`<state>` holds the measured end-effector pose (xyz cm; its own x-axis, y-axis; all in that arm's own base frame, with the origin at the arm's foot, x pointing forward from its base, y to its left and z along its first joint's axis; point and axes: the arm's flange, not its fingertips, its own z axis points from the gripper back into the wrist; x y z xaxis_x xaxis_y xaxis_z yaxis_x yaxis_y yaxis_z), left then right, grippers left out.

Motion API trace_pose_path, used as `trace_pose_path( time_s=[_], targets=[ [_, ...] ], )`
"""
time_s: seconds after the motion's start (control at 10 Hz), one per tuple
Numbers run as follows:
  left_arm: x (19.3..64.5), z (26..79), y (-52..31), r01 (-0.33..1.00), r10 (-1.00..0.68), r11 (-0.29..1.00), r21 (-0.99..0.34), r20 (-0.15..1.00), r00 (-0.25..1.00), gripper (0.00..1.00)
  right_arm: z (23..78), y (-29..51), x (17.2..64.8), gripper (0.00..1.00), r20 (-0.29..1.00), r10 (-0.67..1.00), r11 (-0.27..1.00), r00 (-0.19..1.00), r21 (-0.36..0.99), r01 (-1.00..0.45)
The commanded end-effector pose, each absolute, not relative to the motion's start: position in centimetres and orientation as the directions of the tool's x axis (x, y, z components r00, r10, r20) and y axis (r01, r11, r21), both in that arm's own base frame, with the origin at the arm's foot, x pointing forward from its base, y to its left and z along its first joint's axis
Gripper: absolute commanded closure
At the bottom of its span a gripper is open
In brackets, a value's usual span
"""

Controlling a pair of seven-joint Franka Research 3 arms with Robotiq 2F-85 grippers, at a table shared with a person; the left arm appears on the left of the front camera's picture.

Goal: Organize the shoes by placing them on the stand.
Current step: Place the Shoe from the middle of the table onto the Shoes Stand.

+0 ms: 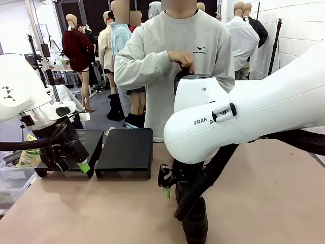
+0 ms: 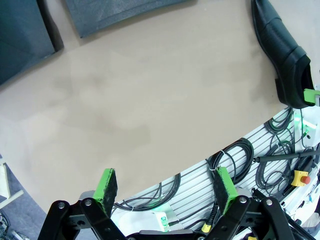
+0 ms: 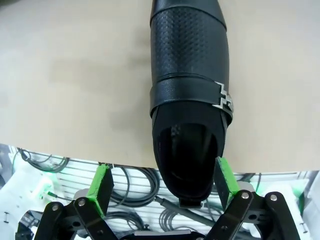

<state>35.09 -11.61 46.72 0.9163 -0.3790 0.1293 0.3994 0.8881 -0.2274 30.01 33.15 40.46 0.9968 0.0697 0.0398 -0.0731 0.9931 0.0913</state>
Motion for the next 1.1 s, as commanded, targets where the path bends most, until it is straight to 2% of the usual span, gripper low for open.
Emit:
trace_pose_path(
  time_s=[0.0, 0.2, 0.4, 0.5, 0.7, 0.8, 1.0],
  targets=[
    [35.0, 46.7, -11.6, 0.396, -0.375, 0.889, -0.230, 0.130, 0.918, 0.00, 40.5, 33.3, 30.2, 0.00, 0.046, 0.078, 0.993, 0.996, 0.084, -0.081],
    [35.0, 46.7, -11.6, 0.396, -0.375, 0.889, -0.230, 0.130, 0.918, 0.00, 42.2, 31.3, 29.8, 0.00, 0.061, 0.107, 0.990, 0.992, 0.085, -0.112],
    [35.0, 46.7, -11.6, 0.396, -0.375, 0.889, -0.230, 0.130, 0.918, 0.00, 45.5, 27.2, 30.2, 0.00, 0.044, 0.173, 0.968, 0.984, 0.175, -0.178],
    [35.0, 46.7, -11.6, 0.396, -0.375, 0.889, -0.230, 0.130, 0.918, 0.00, 46.1, 25.4, 30.8, 0.00, 0.057, 0.145, 0.973, 0.988, 0.176, -0.153],
    [35.0, 46.7, -11.6, 0.396, -0.375, 0.889, -0.230, 0.130, 0.918, 0.00, 44.9, 18.8, 33.2, 0.00, 0.010, 0.121, 0.982, 0.993, 0.147, -0.121],
    [35.0, 46.7, -11.6, 0.396, -0.375, 0.889, -0.230, 0.130, 0.918, 0.00, 43.9, 14.7, 34.0, 0.00, 0.012, 0.090, 0.974, 0.996, 0.205, -0.091],
    [35.0, 46.7, -11.6, 0.396, -0.375, 0.889, -0.230, 0.130, 0.918, 0.00, 43.2, 10.2, 34.1, 0.00, 0.059, 0.068, 0.977, 0.996, 0.200, -0.078]
  ],
)
